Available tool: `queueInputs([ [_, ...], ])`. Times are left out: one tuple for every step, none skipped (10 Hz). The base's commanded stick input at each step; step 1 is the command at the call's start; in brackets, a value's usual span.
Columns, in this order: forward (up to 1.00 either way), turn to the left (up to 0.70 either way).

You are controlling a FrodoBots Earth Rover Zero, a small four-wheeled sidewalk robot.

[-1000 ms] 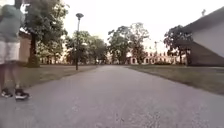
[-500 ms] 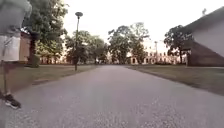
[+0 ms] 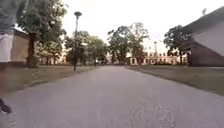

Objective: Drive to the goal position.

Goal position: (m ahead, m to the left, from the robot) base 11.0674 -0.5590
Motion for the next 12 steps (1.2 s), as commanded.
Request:
queueInputs([
  [0.45, 0.0],
  [0.45, 0.0],
  [0.45, 0.0],
  [0.45, 0.0],
  [0.45, 0.0],
  [0.45, 0.0],
  [0.45, 0.0],
  [0.45, 0.0],
  [0.45, 0.0],
  [0.45, 0.0],
  [0.45, 0.0],
  [0.45, 0.0],
])
